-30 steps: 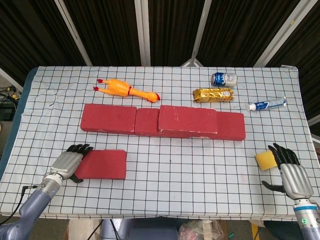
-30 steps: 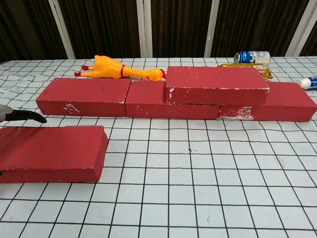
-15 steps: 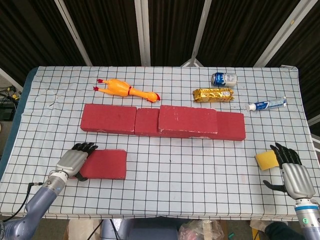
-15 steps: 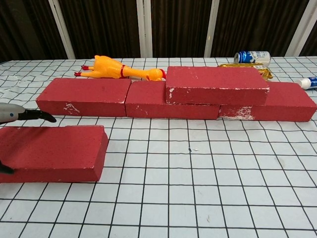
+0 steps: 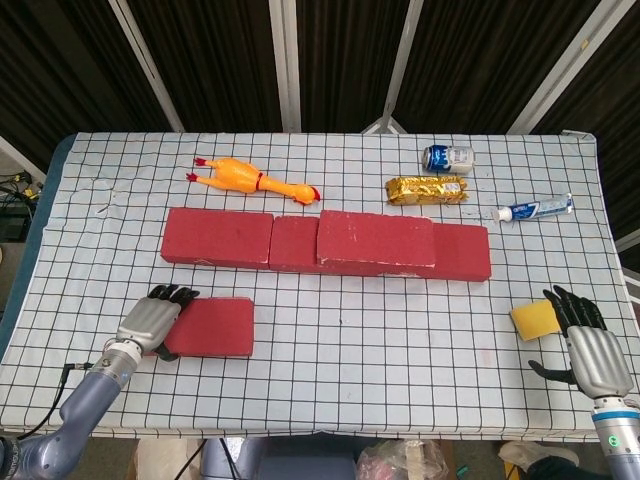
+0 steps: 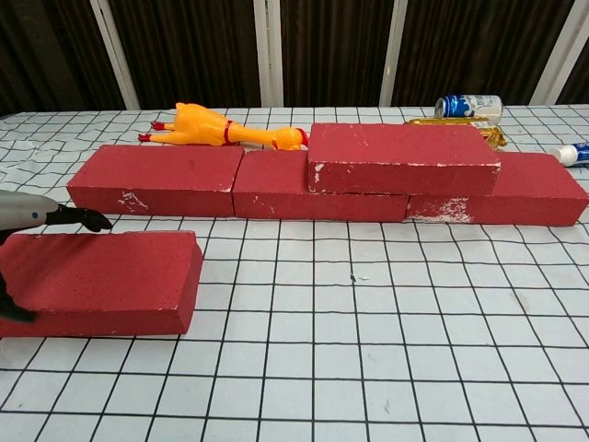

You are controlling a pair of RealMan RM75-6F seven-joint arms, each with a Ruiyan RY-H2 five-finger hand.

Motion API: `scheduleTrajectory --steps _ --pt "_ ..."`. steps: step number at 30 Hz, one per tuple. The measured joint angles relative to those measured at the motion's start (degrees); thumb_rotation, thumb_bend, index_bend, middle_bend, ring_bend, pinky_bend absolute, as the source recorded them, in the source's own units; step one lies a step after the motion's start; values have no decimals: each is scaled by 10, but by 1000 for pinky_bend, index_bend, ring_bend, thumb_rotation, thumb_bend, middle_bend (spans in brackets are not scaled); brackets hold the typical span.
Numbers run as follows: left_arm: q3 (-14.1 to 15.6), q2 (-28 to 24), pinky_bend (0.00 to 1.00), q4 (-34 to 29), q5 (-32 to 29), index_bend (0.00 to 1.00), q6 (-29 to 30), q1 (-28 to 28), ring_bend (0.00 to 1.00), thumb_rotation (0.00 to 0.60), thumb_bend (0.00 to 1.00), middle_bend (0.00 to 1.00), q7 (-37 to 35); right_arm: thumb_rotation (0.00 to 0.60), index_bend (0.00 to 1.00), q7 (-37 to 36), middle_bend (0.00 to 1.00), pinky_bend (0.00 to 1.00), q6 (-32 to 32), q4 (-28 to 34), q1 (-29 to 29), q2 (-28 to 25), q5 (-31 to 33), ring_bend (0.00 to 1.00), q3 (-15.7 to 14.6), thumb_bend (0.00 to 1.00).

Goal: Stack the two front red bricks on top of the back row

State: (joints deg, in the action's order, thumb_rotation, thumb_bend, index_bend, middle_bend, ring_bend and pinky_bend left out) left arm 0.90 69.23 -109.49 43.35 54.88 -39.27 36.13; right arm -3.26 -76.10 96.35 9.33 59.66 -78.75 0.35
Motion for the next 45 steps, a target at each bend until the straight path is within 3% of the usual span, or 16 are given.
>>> scheduleTrajectory --steps 6,13,20,29,35,41,45 --pt "6 7 103 1 -18 58 4 -12 53 600 0 120 12 600 46 0 0 0 6 0 0 0 0 0 3 168" --pt "9 11 122 4 -21 209 10 -18 77 600 0 187 12 600 45 -1 0 0 10 1 -2 1 2 0 7 167" --pt "9 12 124 7 -21 264 23 -21 79 600 0 221 12 600 46 -3 0 0 11 2 -3 1 2 0 9 168" --pt "-27 -3 124 -1 -41 257 25 -50 78 600 0 214 13 600 46 2 0 0 17 4 -4 3 5 0 12 167" --pt "-54 -32 124 -9 -131 250 -2 -117 75 600 0 194 55 600 46 11 0 0 23 4 -3 5 12 0 15 168" --pt "-74 -45 124 4 -279 250 -19 -211 74 600 0 190 119 600 46 21 0 0 30 2 -1 9 25 0 20 168" --pt "-77 -40 124 45 -366 249 -21 -283 73 600 0 188 176 600 46 29 0 0 35 0 1 13 34 0 23 168"
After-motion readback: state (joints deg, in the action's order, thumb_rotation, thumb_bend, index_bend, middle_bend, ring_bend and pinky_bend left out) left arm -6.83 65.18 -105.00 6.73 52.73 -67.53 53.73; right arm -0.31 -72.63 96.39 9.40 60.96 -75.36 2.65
